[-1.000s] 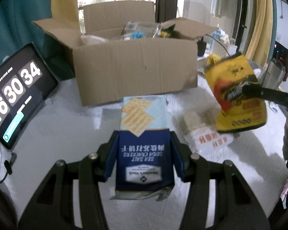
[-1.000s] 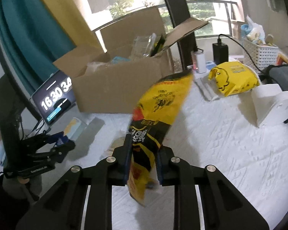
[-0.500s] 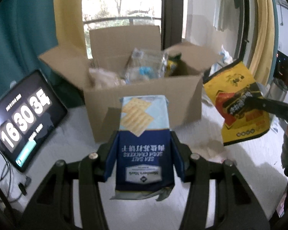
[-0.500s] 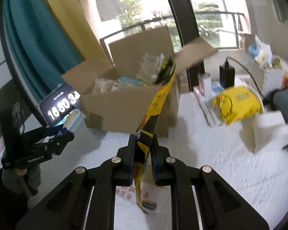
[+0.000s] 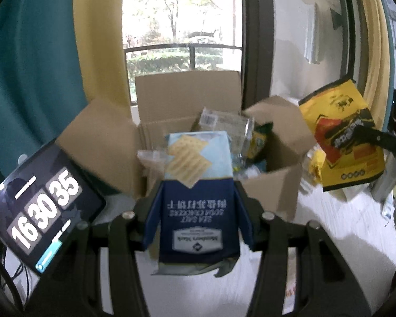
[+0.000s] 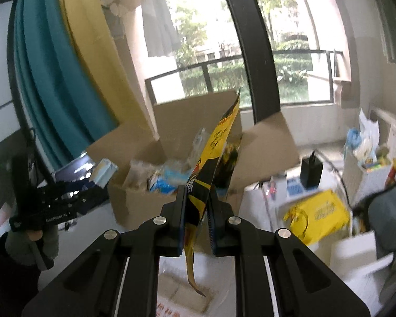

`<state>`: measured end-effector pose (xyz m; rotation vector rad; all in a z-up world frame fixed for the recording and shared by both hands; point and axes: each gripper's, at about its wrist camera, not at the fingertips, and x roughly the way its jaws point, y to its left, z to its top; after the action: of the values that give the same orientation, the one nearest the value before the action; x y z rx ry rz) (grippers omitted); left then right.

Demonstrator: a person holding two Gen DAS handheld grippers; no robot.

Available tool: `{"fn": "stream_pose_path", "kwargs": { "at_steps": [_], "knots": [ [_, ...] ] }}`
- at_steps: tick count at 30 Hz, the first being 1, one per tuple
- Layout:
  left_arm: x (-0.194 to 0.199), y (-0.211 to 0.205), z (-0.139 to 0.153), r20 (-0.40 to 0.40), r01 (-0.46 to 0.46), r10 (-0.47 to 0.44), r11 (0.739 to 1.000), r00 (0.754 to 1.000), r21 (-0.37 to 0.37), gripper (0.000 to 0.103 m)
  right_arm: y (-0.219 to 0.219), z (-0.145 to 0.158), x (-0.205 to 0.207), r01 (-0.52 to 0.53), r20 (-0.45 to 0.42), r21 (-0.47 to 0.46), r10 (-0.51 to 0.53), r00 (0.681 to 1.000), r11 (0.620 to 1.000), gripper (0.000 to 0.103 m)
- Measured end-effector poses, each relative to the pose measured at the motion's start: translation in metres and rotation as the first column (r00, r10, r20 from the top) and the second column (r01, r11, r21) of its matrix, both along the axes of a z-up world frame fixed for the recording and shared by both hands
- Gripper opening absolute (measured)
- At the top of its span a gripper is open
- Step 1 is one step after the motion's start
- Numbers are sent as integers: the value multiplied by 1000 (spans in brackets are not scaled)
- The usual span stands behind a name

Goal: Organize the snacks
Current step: 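Carry the cracker box and yellow-black bag over the box and lower them inside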

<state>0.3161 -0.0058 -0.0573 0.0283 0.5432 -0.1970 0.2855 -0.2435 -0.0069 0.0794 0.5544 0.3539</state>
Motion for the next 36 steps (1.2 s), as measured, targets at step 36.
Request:
{"fn": "stream_pose_path", "kwargs": {
  "at_steps": [36],
  "knots": [
    [110,6,-29,-96,-42,34,996,995,-85,69,67,-84,137,51,-106,-246,-79,991,968,20]
  ]
}}
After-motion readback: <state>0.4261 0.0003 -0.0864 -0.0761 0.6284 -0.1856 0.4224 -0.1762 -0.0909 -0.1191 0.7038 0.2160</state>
